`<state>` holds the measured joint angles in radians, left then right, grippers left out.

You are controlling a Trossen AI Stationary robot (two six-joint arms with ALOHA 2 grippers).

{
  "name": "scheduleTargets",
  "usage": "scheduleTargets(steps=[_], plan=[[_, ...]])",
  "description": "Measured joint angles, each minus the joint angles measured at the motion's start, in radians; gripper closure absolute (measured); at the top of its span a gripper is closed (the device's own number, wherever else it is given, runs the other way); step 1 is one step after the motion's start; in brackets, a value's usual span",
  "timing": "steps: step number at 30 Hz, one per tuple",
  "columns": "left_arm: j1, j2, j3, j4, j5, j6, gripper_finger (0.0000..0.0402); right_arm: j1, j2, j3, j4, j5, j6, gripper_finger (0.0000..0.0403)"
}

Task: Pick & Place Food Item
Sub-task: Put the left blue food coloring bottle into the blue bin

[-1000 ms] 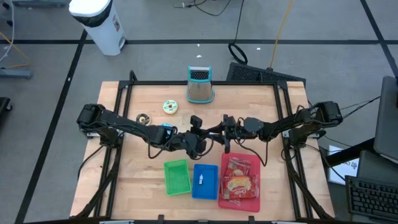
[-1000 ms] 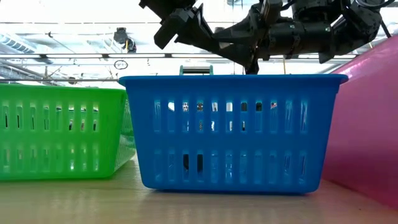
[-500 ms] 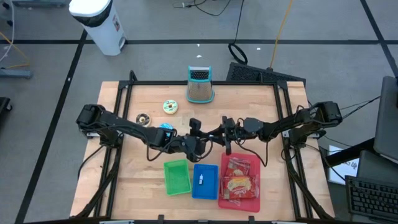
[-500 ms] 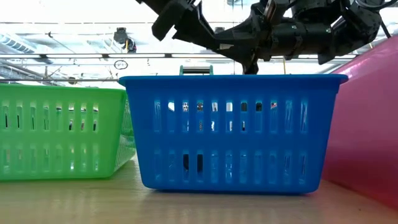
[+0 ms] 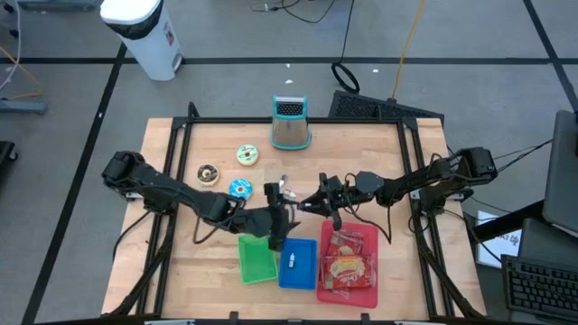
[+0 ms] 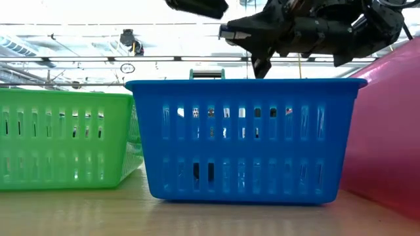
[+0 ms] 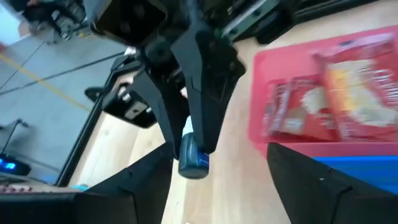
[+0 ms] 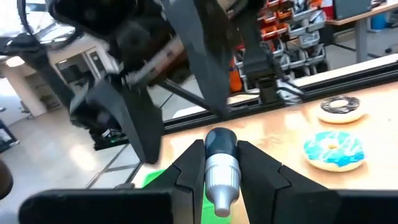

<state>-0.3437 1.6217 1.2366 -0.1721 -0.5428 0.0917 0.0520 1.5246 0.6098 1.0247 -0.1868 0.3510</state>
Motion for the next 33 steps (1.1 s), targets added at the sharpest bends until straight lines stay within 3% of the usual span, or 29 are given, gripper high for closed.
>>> scheduleTargets(steps=[4, 7, 14, 17, 24, 28, 33], plan=[[-0.028, -0.055, 0.0, 0.022, 0.004, -0.003, 0.0131, 0.063, 0.0, 0.0, -0.025, 0.0, -0.024, 0.034], [-0.023, -0.085, -0.01, 0.074, 0.063, -0.016, 0.0131, 0.126, 0.0, 0.008, -0.079, 0.018, -0.069, 0.0341], [0.024, -0.168, -0.218, 0.442, 0.239, -0.04, 0.013, 0.272, 0.009, 0.14, -0.354, 0.17, -0.174, 0.0341], [0.042, -0.227, -0.344, 0.6, 0.236, -0.082, 0.013, 0.316, 0.032, 0.202, -0.445, 0.212, -0.201, 0.0341], [0.064, -0.376, -0.596, 0.839, 0.182, -0.195, 0.013, 0.352, 0.165, 0.277, -0.451, 0.213, -0.243, 0.0341], [0.062, -0.39, -0.662, 0.951, 0.182, -0.258, 0.013, 0.34, 0.254, 0.318, -0.454, 0.196, -0.27, 0.034], [0.063, -0.382, -0.673, 0.932, 0.181, -0.309, 0.013, 0.327, 0.309, 0.355, -0.458, 0.13, -0.279, 0.034]])
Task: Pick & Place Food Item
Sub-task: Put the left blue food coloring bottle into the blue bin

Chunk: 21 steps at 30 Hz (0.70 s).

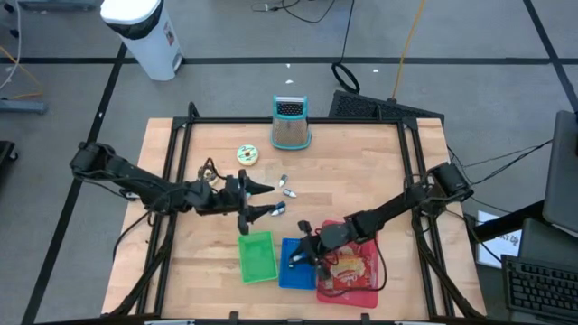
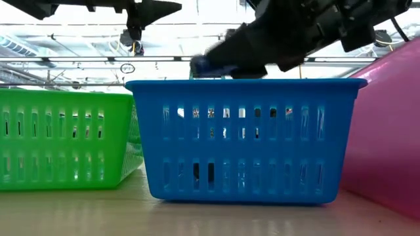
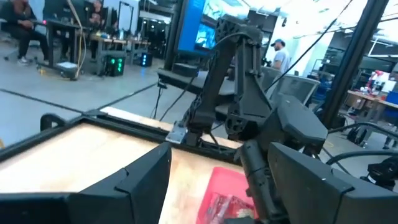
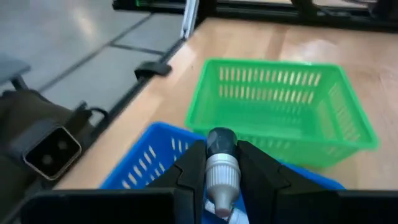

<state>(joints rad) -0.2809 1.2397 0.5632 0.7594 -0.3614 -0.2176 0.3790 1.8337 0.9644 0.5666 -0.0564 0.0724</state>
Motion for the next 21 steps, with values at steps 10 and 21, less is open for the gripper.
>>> scheduleTargets(steps=[10, 21], plan=[[0.0, 0.006, 0.001, -0.068, 0.002, -0.027, 0.013, -0.006, -0.071, 0.005, -0.201, 0.004, -0.01, 0.0327], [0.0, 0.005, 0.001, -0.139, -0.003, -0.147, 0.013, 0.003, -0.077, 0.005, -0.242, 0.003, -0.008, 0.0236]])
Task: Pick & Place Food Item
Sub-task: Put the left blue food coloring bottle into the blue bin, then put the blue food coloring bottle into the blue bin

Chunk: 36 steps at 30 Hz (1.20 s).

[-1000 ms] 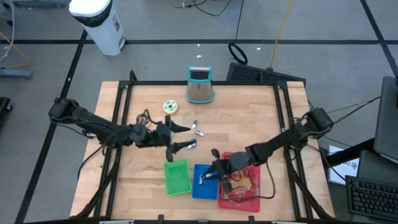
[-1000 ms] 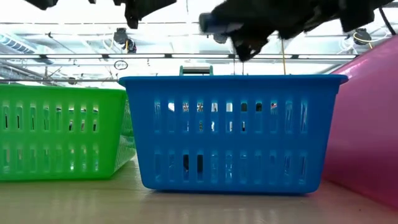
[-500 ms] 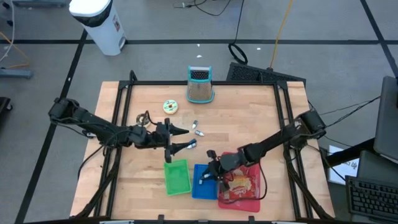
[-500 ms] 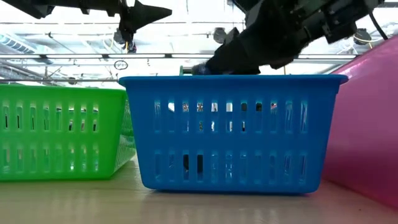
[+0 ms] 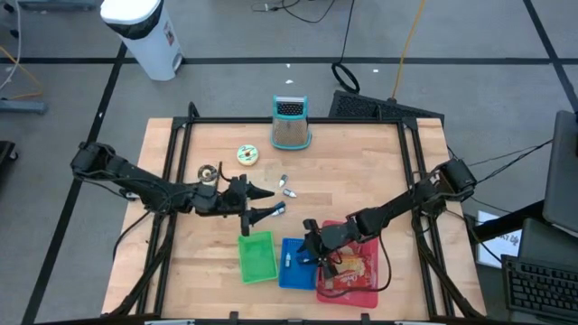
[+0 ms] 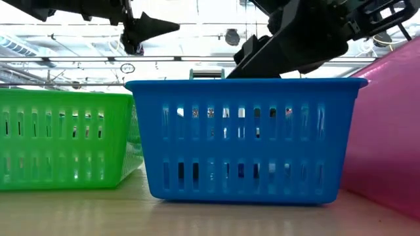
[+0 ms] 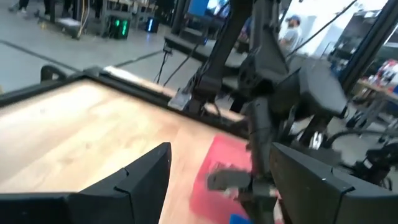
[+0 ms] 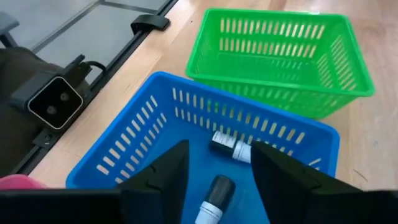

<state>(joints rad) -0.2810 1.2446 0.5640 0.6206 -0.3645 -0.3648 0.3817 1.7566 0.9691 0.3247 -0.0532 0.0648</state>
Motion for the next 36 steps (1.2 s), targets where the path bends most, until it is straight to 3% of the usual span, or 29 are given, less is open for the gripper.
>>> scheduleTargets(steps=[7, 15, 21, 26, 36], plan=[[0.0, 0.046, 0.0, -0.143, -0.014, -0.087, 0.0131, 0.005, -0.097, -0.002, -0.06, 0.0, -0.02, 0.0217], [0.023, 0.255, 0.012, -0.192, -0.066, -0.061, 0.0131, 0.015, -0.293, -0.027, -0.127, 0.004, -0.015, 0.0231], [0.05, 0.406, 0.107, -0.333, -0.012, -0.073, 0.0131, 0.049, -0.43, -0.108, -0.119, 0.007, -0.024, 0.0238], [0.054, 0.496, 0.215, -0.48, -0.052, 0.003, 0.0131, 0.086, -0.511, -0.168, -0.114, 0.13, -0.025, 0.0239], [0.087, 0.549, 0.29, -0.604, -0.032, -0.023, 0.0131, 0.112, -0.57, -0.21, -0.113, 0.159, -0.026, 0.0241]])
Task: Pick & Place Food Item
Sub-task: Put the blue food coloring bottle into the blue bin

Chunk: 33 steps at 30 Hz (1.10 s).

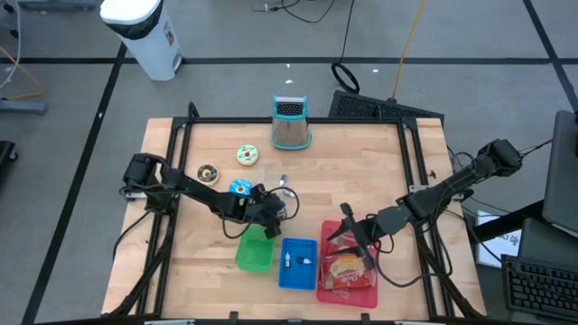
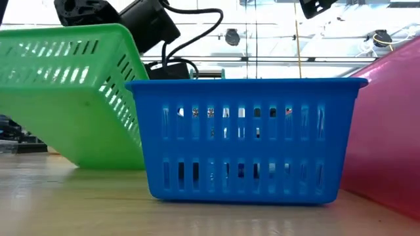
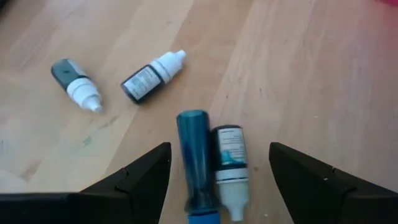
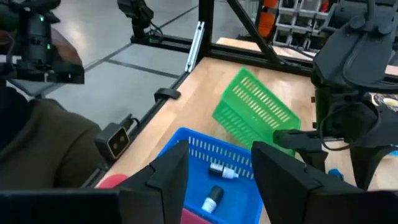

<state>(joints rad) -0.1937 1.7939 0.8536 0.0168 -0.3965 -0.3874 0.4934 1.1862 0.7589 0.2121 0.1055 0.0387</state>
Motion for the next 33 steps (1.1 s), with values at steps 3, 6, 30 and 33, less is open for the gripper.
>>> scheduleTargets(steps=[3, 6, 30, 33], plan=[[-0.001, 0.0, 0.0, -0.002, 0.005, 0.0, 0.0131, 0.0, 0.0, 0.0, 0.002, -0.001, -0.001, 0.0241], [-0.011, 0.0, 0.0, -0.001, 0.006, -0.001, 0.0131, 0.0, 0.0, 0.0, 0.004, 0.002, 0.0, 0.0241], [0.0, -0.048, 0.139, -0.239, -0.019, 0.074, 0.0131, 0.0, 0.001, 0.001, -0.003, 0.001, 0.002, 0.0241], [0.031, -0.047, 0.157, -0.311, 0.048, 0.105, 0.0131, 0.0, 0.001, 0.001, -0.007, 0.0, 0.002, 0.0241]])
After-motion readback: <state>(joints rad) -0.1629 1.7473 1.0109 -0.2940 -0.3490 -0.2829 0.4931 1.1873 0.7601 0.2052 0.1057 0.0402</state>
